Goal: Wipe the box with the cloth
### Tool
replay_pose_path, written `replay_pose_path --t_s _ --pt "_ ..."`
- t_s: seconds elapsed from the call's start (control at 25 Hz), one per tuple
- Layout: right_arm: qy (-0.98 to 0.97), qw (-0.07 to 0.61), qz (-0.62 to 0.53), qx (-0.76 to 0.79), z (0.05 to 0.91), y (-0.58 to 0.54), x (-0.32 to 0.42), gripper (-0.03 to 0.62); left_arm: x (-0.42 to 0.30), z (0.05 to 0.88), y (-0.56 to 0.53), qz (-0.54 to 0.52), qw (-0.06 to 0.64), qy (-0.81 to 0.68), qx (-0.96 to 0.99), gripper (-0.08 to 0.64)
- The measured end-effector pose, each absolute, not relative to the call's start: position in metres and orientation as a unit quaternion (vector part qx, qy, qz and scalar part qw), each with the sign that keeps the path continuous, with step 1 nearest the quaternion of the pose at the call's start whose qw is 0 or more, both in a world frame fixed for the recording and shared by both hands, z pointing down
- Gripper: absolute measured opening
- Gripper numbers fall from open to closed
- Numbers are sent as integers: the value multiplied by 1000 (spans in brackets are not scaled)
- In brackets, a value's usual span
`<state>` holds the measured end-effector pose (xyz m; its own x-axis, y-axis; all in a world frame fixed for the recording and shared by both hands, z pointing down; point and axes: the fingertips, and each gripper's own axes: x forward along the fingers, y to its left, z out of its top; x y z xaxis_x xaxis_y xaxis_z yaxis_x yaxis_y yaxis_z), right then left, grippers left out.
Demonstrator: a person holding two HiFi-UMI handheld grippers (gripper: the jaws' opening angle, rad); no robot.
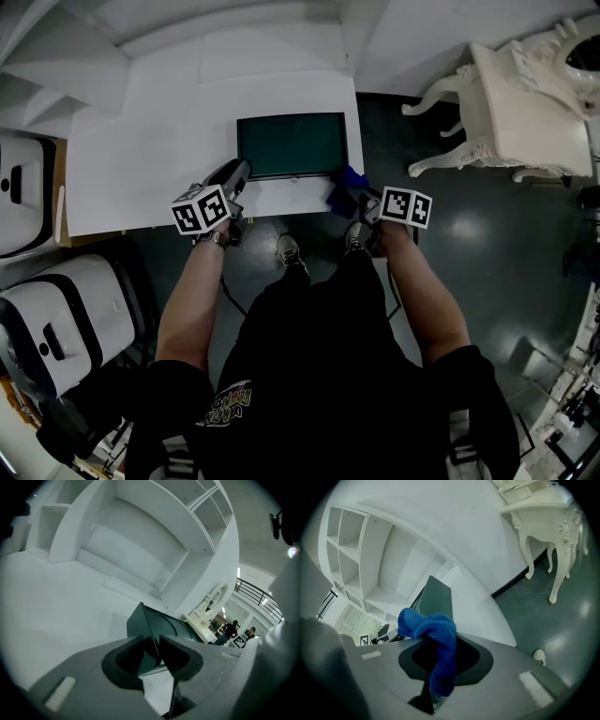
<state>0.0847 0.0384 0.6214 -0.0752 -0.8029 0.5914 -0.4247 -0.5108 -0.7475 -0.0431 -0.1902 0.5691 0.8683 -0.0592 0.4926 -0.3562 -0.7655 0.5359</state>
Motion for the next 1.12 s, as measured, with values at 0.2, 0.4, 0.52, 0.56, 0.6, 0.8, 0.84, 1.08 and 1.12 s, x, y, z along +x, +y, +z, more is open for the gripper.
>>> replay_pose_path --t_s 0.2,0.4,0.52,0.56,0.6,0.8,0.84,1.08,1.12 --pt "461 176 -556 -669 613 51 98 89 -44 571 -189 236 318 -116 911 109" --pt "478 175 -538 -672 590 59 113 90 -50 574 -192 214 342 -125 906 109" --pt "506 172 -508 -676 563 56 127 91 -56 556 -191 185 334 -137 914 107" --pt "518 173 -495 -676 551 55 132 91 -58 545 -189 174 325 -140 919 107" --pt "532 174 -481 -675 538 54 136 91 -61 534 -185 164 315 -142 924 104" --pt "605 148 -403 -671 473 50 144 91 -64 471 -155 114 287 -112 944 2" --pt "619 139 -387 -669 461 47 143 91 -64 458 -149 103 286 -102 947 2" --pt "685 100 -314 -649 395 34 123 91 -57 392 -108 54 280 -58 957 2" --pt "692 96 -306 -647 387 34 120 91 -57 385 -102 50 282 -54 957 2"
